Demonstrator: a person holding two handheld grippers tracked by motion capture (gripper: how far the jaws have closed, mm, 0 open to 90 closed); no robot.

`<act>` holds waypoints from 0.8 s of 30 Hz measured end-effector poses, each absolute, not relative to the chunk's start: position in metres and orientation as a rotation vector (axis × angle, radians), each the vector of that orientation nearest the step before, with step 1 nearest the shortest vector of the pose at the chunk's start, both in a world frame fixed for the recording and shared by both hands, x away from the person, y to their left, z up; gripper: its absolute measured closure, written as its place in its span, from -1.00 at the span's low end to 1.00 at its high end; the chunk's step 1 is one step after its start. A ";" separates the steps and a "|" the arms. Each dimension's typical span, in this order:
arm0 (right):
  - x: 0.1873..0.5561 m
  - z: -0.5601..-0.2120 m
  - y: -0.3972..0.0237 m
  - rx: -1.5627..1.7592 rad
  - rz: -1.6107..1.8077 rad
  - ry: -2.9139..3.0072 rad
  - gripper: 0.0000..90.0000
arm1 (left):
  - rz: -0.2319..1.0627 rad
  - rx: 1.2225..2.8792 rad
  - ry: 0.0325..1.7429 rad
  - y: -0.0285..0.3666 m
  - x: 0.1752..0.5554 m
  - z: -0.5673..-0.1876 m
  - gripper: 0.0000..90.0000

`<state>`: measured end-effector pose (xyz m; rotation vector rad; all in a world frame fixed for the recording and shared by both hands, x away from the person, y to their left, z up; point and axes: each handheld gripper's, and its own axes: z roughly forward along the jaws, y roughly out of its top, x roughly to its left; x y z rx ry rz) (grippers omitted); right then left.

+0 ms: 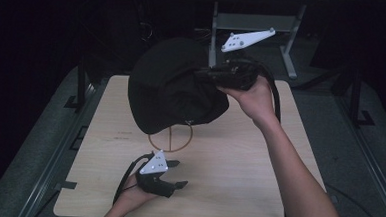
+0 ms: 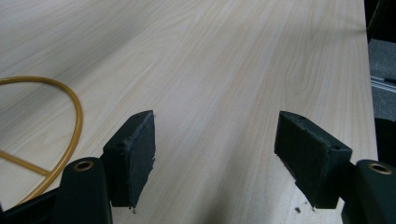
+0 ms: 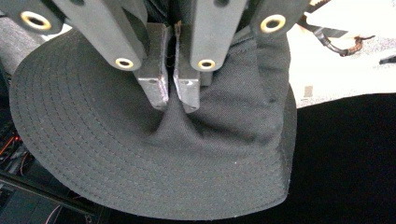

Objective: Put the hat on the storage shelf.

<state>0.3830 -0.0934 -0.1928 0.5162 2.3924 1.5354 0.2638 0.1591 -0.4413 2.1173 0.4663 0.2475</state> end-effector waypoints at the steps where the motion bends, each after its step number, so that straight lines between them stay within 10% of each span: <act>1: 0.386 -0.191 -0.089 0.519 1.538 2.400 0.90 | 0.244 2.119 0.463 0.159 0.264 -0.441 -0.36; 24: 0.419 -0.188 -0.045 0.627 1.543 2.470 0.90 | 0.225 2.141 0.420 0.151 0.268 -0.442 -0.36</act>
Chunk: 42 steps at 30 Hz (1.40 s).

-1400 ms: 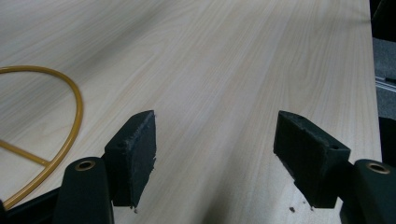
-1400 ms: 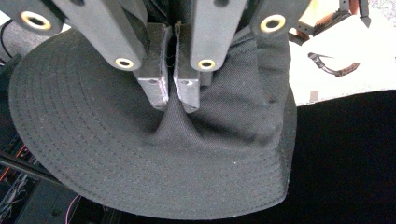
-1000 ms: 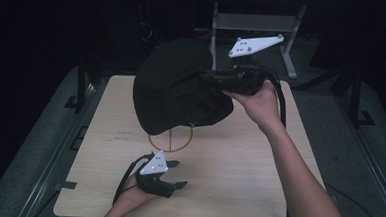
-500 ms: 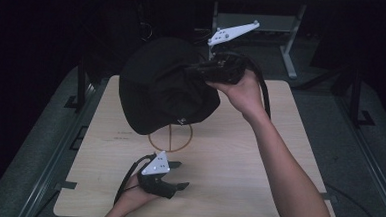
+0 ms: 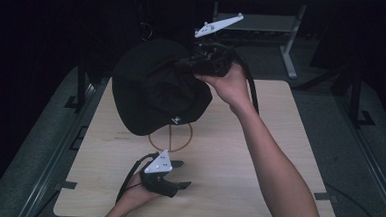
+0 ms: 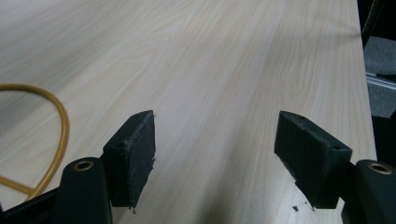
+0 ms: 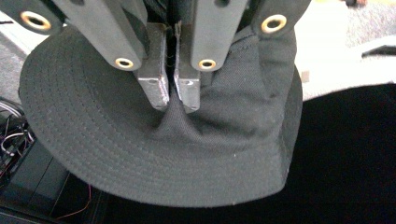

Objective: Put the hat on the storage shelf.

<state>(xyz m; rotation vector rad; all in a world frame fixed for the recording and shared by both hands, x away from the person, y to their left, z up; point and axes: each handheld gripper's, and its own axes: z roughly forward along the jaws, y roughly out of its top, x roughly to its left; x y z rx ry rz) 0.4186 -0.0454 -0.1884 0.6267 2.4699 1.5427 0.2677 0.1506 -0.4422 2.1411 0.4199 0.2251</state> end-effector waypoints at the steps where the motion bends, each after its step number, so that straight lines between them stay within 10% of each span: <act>1: 0.421 -0.189 -0.043 0.625 1.543 2.471 0.90 | 0.220 2.140 0.426 0.150 0.267 -0.443 -0.36; 14: 0.443 -0.189 0.001 0.719 1.479 2.508 0.89 | 0.219 2.205 0.338 0.138 0.261 -0.444 -0.36; 20: 0.452 -0.208 0.027 0.775 1.470 2.526 0.15 | 0.249 2.232 0.288 0.128 0.253 -0.447 -0.36; 42: 0.445 -0.235 -0.041 0.853 1.555 2.496 -0.14 | 0.257 2.185 0.370 0.143 0.258 -0.443 -0.36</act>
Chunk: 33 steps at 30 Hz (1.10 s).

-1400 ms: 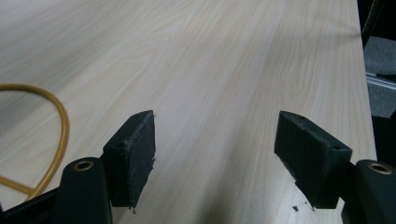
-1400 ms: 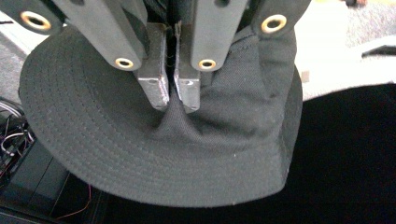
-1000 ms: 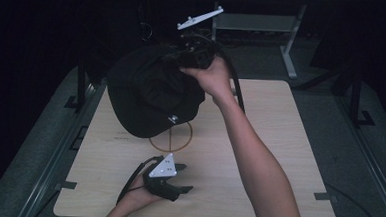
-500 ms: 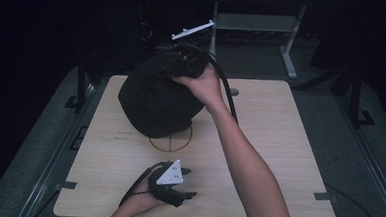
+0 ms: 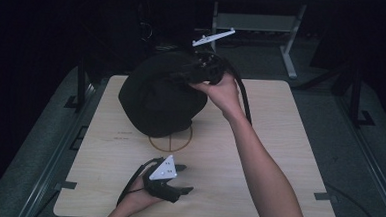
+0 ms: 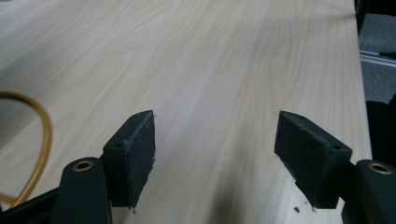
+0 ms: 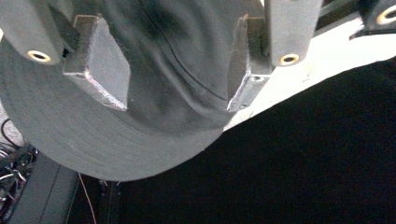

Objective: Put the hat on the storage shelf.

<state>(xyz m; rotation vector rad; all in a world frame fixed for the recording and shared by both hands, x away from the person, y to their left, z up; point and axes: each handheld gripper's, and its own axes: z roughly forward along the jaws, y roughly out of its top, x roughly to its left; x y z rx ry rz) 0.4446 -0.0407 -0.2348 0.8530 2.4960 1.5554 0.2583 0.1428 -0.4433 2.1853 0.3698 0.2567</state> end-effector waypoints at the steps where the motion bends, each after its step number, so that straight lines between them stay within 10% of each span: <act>1: 0.445 -0.236 -0.044 0.859 1.561 2.494 -0.15 | 0.258 2.181 0.376 0.143 0.259 -0.443 -0.36; 33: 0.431 -0.275 -0.115 0.928 1.543 2.494 -0.37 | 0.273 2.141 0.519 0.160 0.270 -0.444 -0.45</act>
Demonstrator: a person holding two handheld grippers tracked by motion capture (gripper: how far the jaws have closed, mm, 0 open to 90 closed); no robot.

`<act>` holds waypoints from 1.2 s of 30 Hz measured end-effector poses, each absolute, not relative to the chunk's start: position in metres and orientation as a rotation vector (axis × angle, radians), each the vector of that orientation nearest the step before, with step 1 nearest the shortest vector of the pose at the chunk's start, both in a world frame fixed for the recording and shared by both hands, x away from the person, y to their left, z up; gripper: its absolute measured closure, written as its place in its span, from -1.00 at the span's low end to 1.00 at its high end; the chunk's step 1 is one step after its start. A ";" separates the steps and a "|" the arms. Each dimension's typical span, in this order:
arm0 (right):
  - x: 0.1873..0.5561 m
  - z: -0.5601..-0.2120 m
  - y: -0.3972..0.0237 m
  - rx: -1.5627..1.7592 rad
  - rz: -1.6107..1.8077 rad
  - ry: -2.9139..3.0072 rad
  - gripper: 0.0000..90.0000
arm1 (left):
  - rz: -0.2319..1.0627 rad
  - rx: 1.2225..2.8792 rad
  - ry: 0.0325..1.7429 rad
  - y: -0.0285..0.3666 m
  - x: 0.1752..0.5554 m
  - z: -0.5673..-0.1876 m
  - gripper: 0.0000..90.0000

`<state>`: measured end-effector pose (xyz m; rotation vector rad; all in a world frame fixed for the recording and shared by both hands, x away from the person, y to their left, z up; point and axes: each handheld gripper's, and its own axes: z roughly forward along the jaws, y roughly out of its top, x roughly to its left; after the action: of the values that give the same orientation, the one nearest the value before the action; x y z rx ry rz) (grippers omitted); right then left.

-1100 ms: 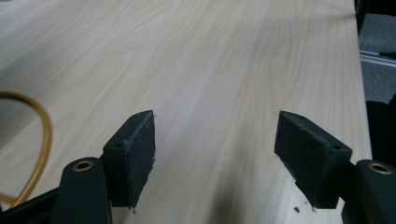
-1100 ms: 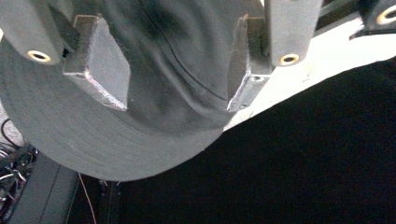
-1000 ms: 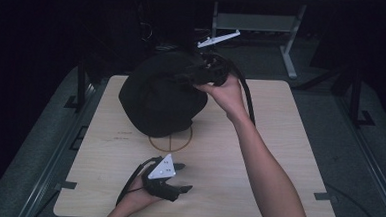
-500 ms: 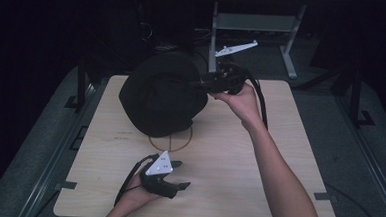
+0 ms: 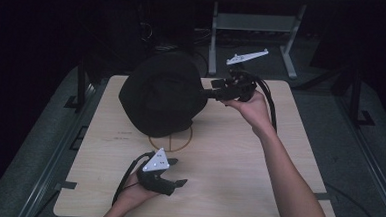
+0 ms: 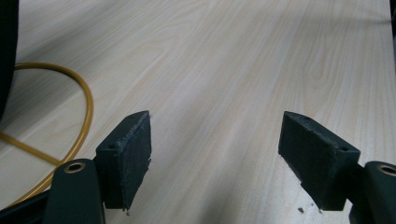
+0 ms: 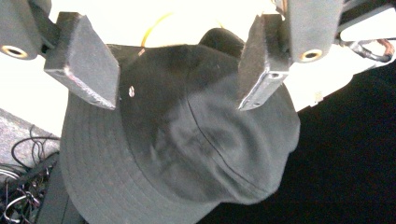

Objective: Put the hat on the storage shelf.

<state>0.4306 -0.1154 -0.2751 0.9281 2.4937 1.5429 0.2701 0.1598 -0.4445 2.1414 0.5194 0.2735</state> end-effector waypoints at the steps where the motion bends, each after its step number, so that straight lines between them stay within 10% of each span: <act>1: 0.430 -0.276 -0.117 0.922 1.540 2.489 -0.39 | 0.272 2.135 0.525 0.160 0.270 -0.445 -0.46; 36: 0.414 -0.321 -0.165 1.016 1.478 2.475 -0.52 | 0.289 2.132 0.562 0.162 0.270 -0.446 -0.50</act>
<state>0.4141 -0.1653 -0.3211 1.0161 2.4750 1.4777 0.2701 0.1623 -0.4459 2.1319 0.5617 0.2890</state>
